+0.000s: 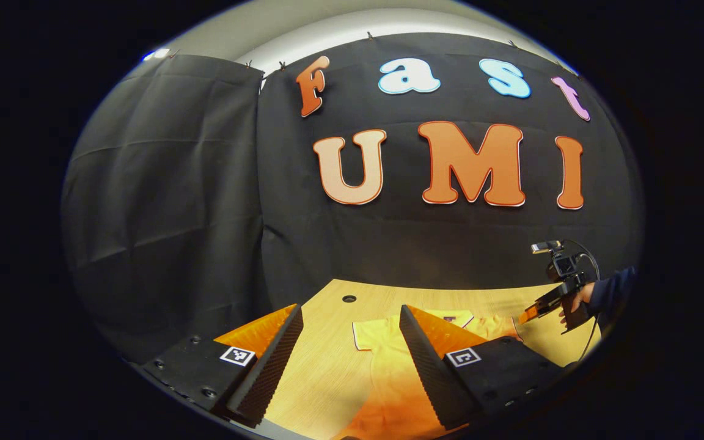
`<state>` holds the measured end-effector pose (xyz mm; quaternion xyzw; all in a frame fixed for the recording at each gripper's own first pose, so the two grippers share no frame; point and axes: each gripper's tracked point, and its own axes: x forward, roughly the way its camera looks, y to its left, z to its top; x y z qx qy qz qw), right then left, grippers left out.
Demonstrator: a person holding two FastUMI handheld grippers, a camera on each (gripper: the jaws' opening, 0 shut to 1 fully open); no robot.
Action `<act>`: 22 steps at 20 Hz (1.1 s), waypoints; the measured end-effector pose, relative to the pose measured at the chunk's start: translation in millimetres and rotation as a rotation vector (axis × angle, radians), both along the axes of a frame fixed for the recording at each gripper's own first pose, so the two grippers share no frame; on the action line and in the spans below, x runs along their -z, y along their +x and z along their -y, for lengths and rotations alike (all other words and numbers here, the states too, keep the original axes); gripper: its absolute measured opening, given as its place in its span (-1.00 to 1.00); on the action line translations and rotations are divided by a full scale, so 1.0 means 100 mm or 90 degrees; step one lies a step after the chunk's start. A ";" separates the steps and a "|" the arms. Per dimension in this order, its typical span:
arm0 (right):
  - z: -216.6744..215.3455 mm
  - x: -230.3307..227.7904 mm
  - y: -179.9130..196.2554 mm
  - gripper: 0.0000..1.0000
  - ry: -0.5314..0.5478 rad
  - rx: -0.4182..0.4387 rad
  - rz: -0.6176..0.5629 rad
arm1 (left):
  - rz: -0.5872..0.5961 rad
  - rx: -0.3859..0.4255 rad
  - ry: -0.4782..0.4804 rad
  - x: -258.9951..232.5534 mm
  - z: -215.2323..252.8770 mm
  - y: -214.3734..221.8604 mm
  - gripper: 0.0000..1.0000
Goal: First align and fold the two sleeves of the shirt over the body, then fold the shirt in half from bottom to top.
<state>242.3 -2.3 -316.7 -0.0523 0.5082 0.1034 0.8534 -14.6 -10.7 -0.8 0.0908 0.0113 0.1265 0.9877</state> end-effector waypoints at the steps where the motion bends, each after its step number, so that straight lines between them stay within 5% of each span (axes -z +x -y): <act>1: 0.01 0.07 0.03 0.59 -0.003 -0.004 -0.017 | -0.006 -0.004 0.001 0.02 0.00 0.02 0.94; 4: -0.06 0.39 0.10 0.59 0.003 -0.017 -0.091 | -0.025 -0.019 0.000 0.09 0.01 0.08 0.94; 5: -0.05 0.48 0.09 0.46 -0.004 -0.010 -0.112 | -0.028 -0.020 0.004 0.08 0.03 0.09 0.94; 6: -0.05 0.54 0.10 0.02 -0.008 -0.004 -0.125 | -0.030 -0.022 0.007 0.09 0.04 0.09 0.92; 9: -0.02 0.68 0.10 -0.14 -0.040 -0.003 -0.145 | -0.031 -0.030 0.019 0.08 0.04 0.06 0.94; 12: -0.09 0.76 0.08 0.15 -0.029 -0.004 -0.175 | -0.038 -0.037 0.008 0.10 0.02 0.09 0.94; 13: -0.06 0.78 0.07 -0.13 -0.030 0.007 -0.183 | -0.040 -0.038 0.006 0.12 0.01 0.08 0.94; 15: -0.04 0.75 0.09 -0.30 -0.023 0.021 -0.184 | -0.037 -0.038 0.001 0.11 0.01 0.07 0.94; 16: -0.05 0.75 0.09 -0.68 -0.008 0.029 -0.191 | -0.035 -0.039 0.000 0.13 0.01 0.06 0.94; 17: -0.11 0.71 0.02 -0.85 0.036 0.044 -0.224 | -0.034 -0.039 -0.002 0.12 0.01 0.06 0.94; 22: -0.22 0.36 0.18 -0.87 0.100 0.040 -0.178 | -0.035 -0.043 -0.022 0.16 -0.04 0.06 0.94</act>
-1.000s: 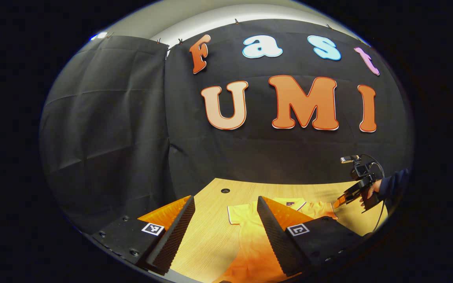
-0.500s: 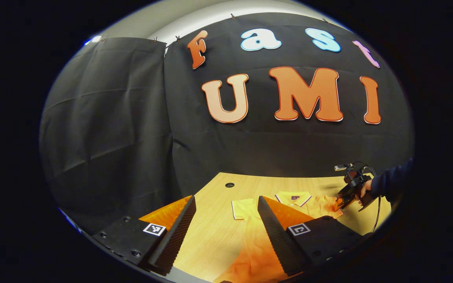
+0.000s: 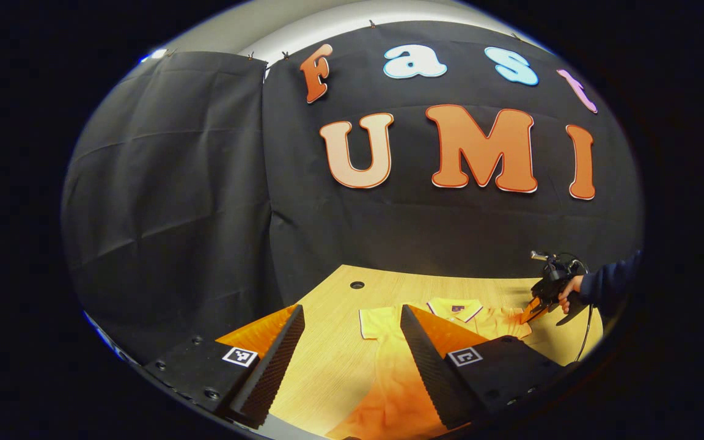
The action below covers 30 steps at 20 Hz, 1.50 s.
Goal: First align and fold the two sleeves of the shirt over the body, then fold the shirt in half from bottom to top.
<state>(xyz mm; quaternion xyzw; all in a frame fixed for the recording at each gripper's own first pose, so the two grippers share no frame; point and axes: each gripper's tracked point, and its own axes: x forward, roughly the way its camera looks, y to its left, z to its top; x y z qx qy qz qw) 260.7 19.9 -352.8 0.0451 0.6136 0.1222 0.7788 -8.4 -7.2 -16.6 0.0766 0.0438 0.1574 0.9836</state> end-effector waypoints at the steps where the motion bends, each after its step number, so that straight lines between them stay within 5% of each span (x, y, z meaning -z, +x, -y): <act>1: -0.03 -0.05 0.01 -0.87 0.001 -0.006 0.007 | 0.000 0.000 -0.005 0.01 0.00 0.01 0.94; 7: -0.57 -0.48 -0.02 -0.87 0.049 -0.084 0.044 | -0.015 0.004 -0.026 0.14 -0.06 0.06 0.94; 9: -0.70 -0.53 -0.04 -0.69 0.060 -0.098 0.051 | -0.026 0.009 -0.039 0.22 -0.08 0.09 0.94; 12: -0.66 -0.55 -0.03 -0.03 0.039 -0.098 0.072 | -0.077 0.010 -0.083 0.47 -0.18 0.27 0.94; 14: -0.59 -0.62 -0.03 0.17 0.028 -0.090 0.089 | -0.106 0.017 -0.127 0.59 -0.31 0.43 0.94; 17: -0.42 -0.86 -0.07 0.35 0.018 -0.054 0.136 | -0.183 0.034 -0.181 0.82 -0.46 0.87 0.96; 23: -0.21 -1.30 -0.45 0.55 0.005 0.072 0.187 | -0.339 0.097 -0.163 1.22 -0.63 1.73 0.96; 26: -0.21 -1.51 -0.69 0.73 0.007 0.123 0.216 | -0.426 0.086 -0.205 1.46 -0.81 2.05 0.96; 27: -0.21 -1.57 -0.75 0.63 0.005 0.135 0.226 | -0.451 0.085 -0.220 1.52 -0.83 2.16 0.96; 28: -0.20 -1.61 -0.84 0.79 0.002 0.148 0.235 | -0.479 0.087 -0.225 1.59 -0.84 2.24 0.96; 30: -0.18 -1.73 -1.06 0.81 -0.006 0.185 0.254 | -0.540 0.094 -0.200 1.79 -0.90 2.55 0.96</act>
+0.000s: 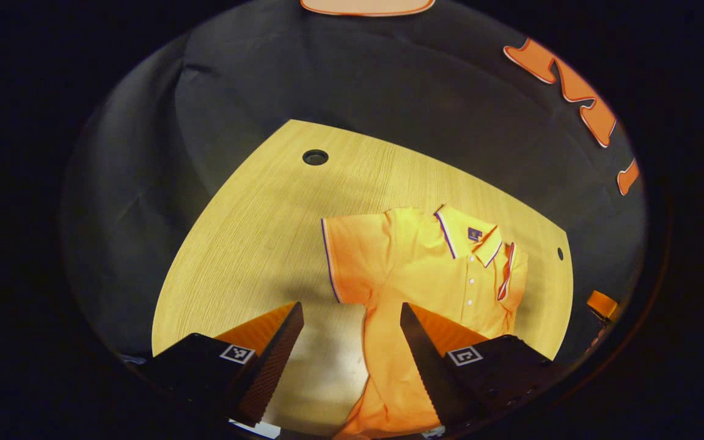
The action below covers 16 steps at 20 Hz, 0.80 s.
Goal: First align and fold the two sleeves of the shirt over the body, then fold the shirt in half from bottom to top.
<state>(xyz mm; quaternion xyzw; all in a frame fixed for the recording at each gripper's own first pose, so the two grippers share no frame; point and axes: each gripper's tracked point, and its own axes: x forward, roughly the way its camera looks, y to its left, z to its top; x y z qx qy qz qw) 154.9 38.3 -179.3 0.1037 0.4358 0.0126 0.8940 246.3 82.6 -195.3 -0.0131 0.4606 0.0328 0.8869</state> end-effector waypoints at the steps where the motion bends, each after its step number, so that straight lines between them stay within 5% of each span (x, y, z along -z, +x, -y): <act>1: 0.02 -0.05 -0.08 0.81 -0.004 0.014 0.006 | -0.019 0.012 0.003 0.10 0.00 0.12 0.96; 6: 0.06 -0.28 -0.53 0.82 -0.026 0.059 0.044 | -0.126 0.024 0.017 0.57 -0.07 0.45 0.86; 9: 0.20 -0.52 -0.78 0.81 -0.059 0.087 0.092 | -0.147 0.013 0.045 0.75 -0.12 0.71 0.99; 16: 0.27 -0.89 -1.04 0.81 -0.084 0.089 0.152 | -0.165 -0.027 0.076 0.98 -0.27 0.99 0.52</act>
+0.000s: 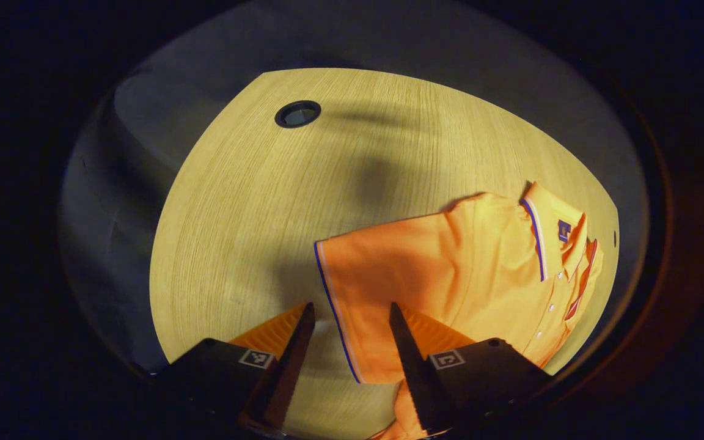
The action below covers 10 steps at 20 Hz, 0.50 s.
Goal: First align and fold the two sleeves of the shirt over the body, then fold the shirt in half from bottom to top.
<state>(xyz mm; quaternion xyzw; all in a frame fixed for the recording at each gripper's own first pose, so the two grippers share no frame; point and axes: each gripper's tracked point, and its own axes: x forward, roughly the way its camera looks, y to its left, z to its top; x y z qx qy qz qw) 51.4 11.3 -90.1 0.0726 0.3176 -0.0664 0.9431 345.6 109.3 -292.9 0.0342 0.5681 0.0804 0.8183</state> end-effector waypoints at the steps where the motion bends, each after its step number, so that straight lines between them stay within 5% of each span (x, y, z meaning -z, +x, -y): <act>1: -0.01 -0.07 -0.03 0.81 0.000 -0.002 0.015 | 0.008 0.003 -0.005 -0.03 0.05 0.02 0.35; 3: 0.01 -0.18 -0.07 0.81 -0.008 0.001 0.041 | 0.007 0.021 -0.004 -0.02 0.07 0.03 -0.07; 4: 0.02 -0.21 -0.08 0.81 -0.011 0.004 0.048 | 0.011 0.033 -0.013 -0.07 0.09 0.10 -0.02; 6: 0.03 -0.22 -0.14 0.81 -0.015 0.006 0.058 | 0.022 0.054 -0.032 -0.03 0.14 0.06 -0.83; 10: 0.13 -0.19 -0.21 0.81 -0.022 0.026 0.059 | 0.058 0.106 -0.076 -0.18 0.33 0.12 -0.77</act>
